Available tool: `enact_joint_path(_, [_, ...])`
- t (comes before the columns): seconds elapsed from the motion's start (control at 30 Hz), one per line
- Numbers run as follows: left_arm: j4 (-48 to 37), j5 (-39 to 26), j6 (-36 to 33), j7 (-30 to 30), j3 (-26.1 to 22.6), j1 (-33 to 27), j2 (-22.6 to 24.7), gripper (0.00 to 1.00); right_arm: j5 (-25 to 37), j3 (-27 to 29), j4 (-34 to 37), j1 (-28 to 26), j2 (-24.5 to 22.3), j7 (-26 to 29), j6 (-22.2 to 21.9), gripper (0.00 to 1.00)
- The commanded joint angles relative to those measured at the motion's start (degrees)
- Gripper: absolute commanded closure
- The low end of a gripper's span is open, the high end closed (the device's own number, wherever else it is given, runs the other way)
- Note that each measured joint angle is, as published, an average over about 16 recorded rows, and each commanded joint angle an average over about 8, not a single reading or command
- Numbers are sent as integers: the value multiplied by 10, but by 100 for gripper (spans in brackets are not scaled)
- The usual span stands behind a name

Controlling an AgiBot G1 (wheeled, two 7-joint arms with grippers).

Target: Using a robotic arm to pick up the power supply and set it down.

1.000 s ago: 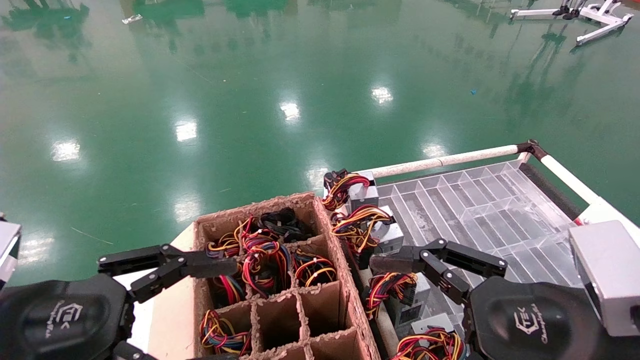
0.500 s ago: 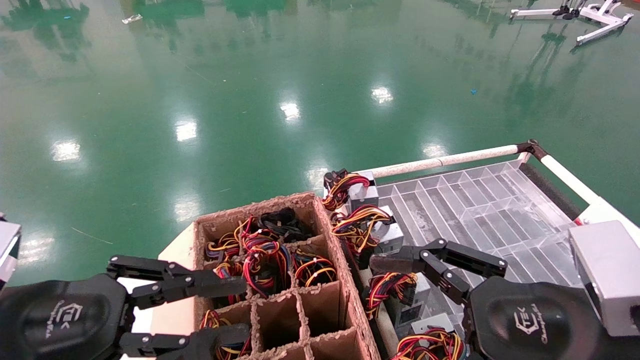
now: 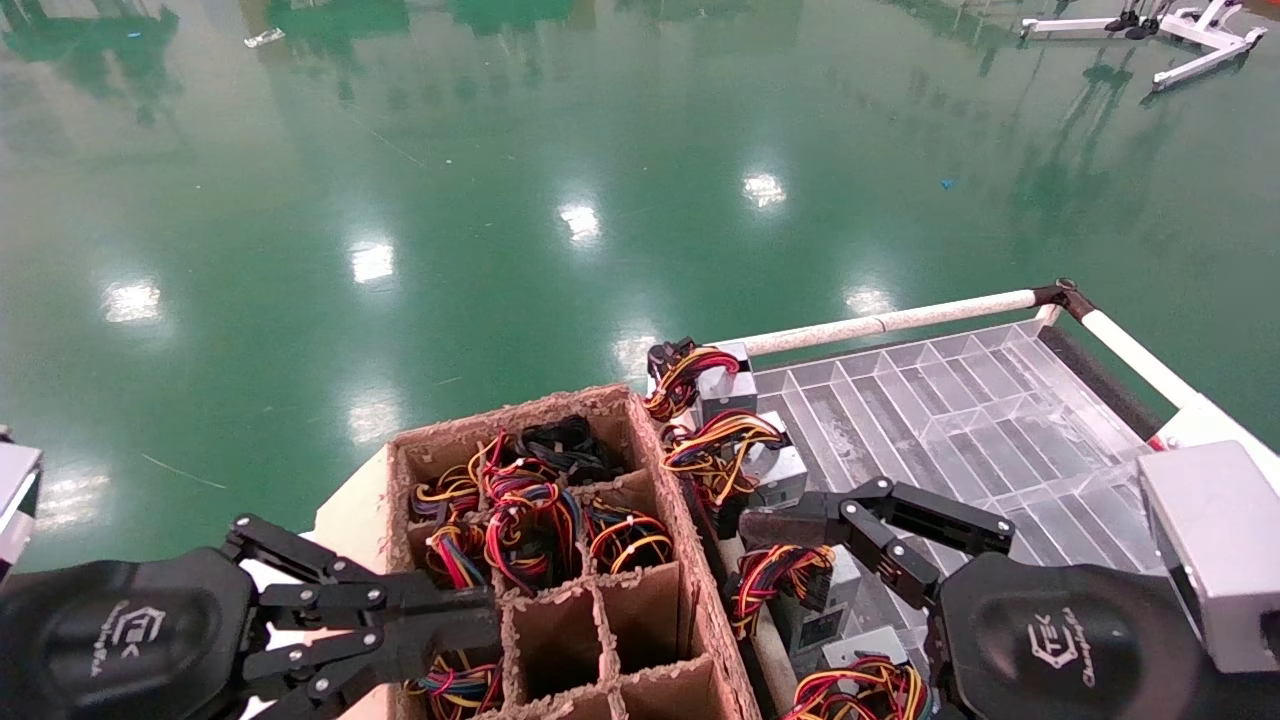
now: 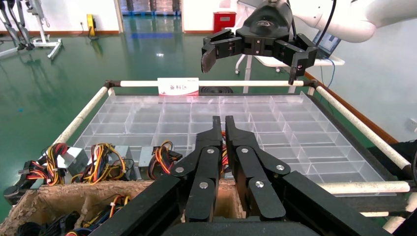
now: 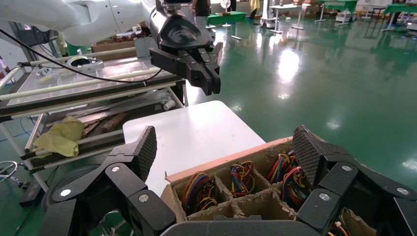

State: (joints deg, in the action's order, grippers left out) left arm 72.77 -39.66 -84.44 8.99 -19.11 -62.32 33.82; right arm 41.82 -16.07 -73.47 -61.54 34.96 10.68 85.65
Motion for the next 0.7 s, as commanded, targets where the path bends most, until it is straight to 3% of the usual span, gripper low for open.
enact_joint_path(0.03, [0,0,0,0,0,0,0,100,0,0,0,0,0,0,0,0])
enact_joint_path(0.33, [0,0,0,0,0,0,0,99,30,-11,24,-11,15,-7,-19,0])
enact_joint_path(0.4, [0,0,0,0,0,0,0,83,51,-20,38,-24,26,-10,-26,0])
enact_joint_path(0.6, [0,0,0,0,0,0,0,9,132,-57,80,-81,70,-20,-44,0])
enact_joint_path(0.63, [0,0,0,0,0,0,0,2,146,-64,87,-92,79,-21,-47,0])
enact_joint_path(0.7, [0,0,0,0,0,0,0,0,174,-77,98,-112,96,-25,-55,0])
